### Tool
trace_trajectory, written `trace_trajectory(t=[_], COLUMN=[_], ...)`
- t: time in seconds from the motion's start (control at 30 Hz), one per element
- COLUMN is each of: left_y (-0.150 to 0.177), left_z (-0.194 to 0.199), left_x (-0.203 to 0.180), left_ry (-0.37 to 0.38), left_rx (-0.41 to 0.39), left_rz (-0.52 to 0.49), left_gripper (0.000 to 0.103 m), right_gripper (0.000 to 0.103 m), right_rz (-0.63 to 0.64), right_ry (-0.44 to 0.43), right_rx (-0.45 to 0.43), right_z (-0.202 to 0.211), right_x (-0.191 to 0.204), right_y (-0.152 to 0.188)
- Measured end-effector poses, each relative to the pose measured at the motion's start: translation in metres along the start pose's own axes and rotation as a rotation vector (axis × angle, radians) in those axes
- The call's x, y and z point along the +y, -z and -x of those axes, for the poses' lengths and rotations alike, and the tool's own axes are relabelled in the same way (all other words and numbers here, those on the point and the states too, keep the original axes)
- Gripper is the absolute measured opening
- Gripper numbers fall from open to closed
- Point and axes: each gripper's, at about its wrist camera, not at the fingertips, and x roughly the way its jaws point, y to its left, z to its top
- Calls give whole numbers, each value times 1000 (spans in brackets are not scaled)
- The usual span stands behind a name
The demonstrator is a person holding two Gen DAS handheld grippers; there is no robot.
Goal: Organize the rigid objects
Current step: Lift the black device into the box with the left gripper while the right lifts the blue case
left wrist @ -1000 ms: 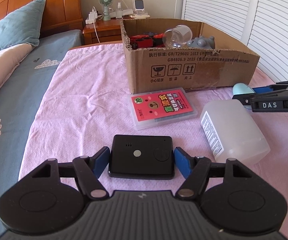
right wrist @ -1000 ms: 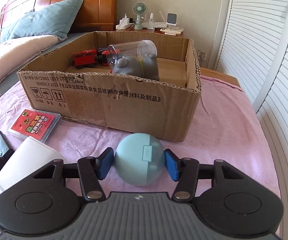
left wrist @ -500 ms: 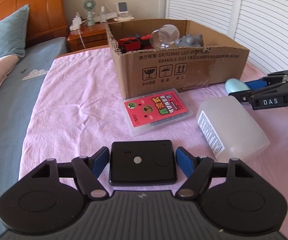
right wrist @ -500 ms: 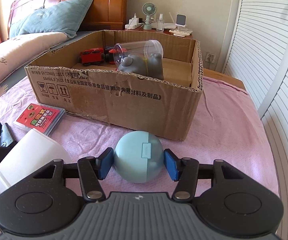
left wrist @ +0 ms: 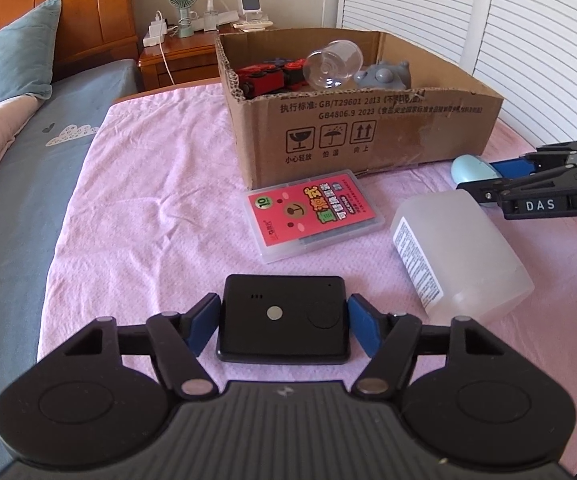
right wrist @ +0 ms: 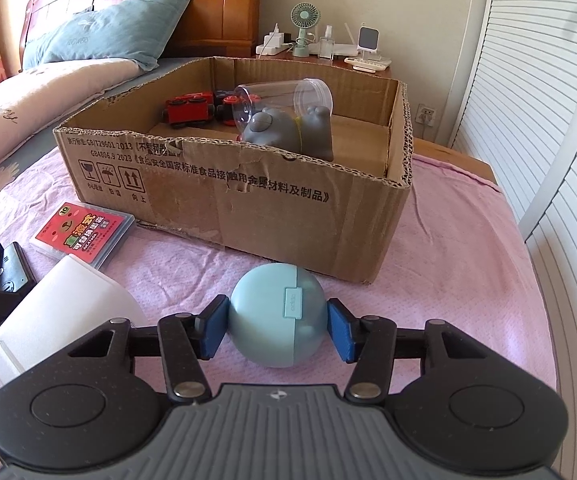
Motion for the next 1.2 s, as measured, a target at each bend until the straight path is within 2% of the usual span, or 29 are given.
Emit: trace_trajectory(t=[0.3,0.57,0.73,0.93,1.07,1.2], left_y=[-1,-14,-39,-86,-117,-135], left_z=[9,30,48,58,41,10], left_x=[2,-4,-10,-21,-24,-23], left_ry=[29,63,113,128,102,76], left_rx=[45,34,-16,-115,-149,-136], left_rz=[-17,-65,-93,-144,-158,-142], left_gripper=[69,69,69,69,69,69], right_gripper=[58,58,58,58,58,58], right_rz=[24,46,58,73,80,81], right_ry=[-48,-76,-101,-108,-102,-101], right_rx=[27,9,-27,-86,-113,-125], right_z=[15,41,62,81,84,83], right_x=[-1,-4,-7,-13,-13,-10], right_y=[2,-1,-13,-34,-46,-55])
